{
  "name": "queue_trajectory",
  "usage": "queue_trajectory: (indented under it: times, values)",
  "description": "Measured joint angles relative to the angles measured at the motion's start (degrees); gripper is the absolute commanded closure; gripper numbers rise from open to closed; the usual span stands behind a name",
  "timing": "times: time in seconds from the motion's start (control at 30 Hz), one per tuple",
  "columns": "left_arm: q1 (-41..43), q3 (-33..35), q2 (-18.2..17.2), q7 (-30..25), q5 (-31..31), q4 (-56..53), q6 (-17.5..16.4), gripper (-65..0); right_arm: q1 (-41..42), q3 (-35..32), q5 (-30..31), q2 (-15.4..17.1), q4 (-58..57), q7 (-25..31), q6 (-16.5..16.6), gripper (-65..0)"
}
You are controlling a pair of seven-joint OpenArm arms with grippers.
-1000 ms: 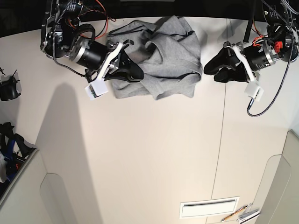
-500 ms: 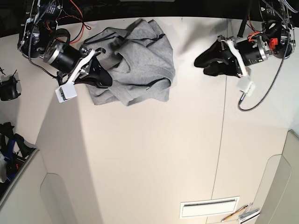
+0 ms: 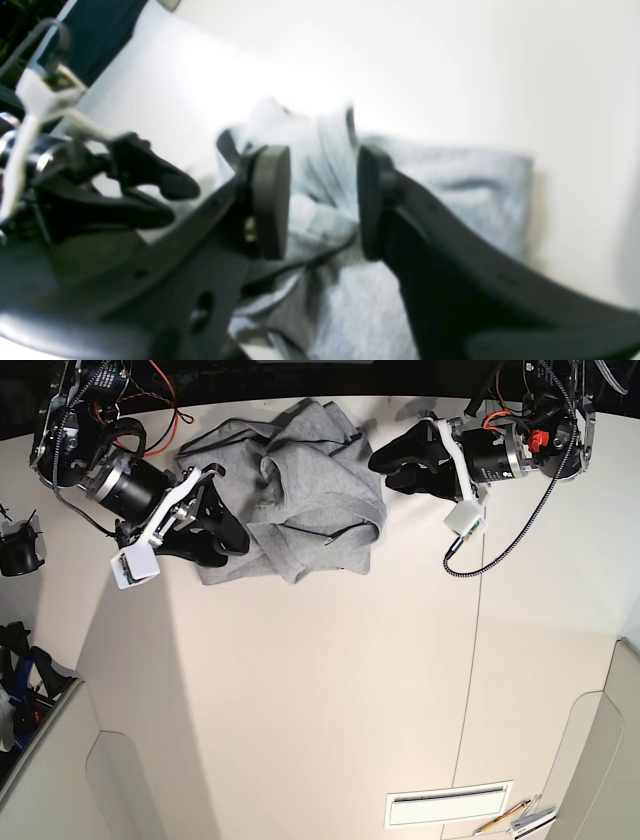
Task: Fold the T-shirt properly
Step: 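Release the left gripper and push the bundle with the right gripper, then drag the bundle with the right gripper and tuck its edge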
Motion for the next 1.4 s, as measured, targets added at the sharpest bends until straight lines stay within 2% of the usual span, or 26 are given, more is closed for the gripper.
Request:
queue_trajectory:
  times: [0.1,0.23,0.37,0.43,0.53,0.67,0.83,1.17,1.4]
  values:
    - [-0.02,0.00,0.00,0.02,0.02,0.00,0.00,-29.4,0.00,-1.03,0.74,0.00,3.15,0.02,0.17,-22.7]
    - [-0.02,0.00,-0.02,0.04,0.13,0.00,0.00,-29.4,0.00,-8.00,-0.42,0.00,2.54,0.13,0.20,-22.7]
    - [-0.02,-1.64,-0.31,0.04,0.15,0.00,0.00,-29.3,0.00,-17.44,-7.52,0.00,0.81,3.30,0.24,-22.7]
    - [-0.02,-4.28,-0.28,0.11,0.04,0.00,0.00,-29.4,0.00,-21.46,-12.26,0.00,0.00,4.87,0.20,-22.7]
    - [-0.02,-10.54,-0.28,0.26,-1.29,-0.02,0.02,-29.4,0.00,-25.09,-16.04,0.00,-1.31,7.04,0.17,-22.7]
    - [-0.17,-18.12,-0.31,1.20,-4.02,-0.02,0.02,-29.4,2.12,-27.93,-18.10,0.02,-6.34,7.30,0.20,-22.7]
    - [-0.17,-23.02,-0.28,3.63,-6.62,-0.02,0.02,-29.4,6.95,-29.97,-18.36,0.13,-13.44,8.83,-0.07,-22.8]
    - [-0.15,-23.58,-0.13,3.96,-7.39,-0.02,0.02,-29.4,8.57,-34.58,-18.36,0.11,-16.98,9.01,-0.04,-22.7]
    - [-0.13,-23.58,-0.13,3.96,-7.39,-0.02,0.02,-29.4,8.61,-34.58,-20.28,-1.73,-19.50,9.46,-0.04,-22.7]
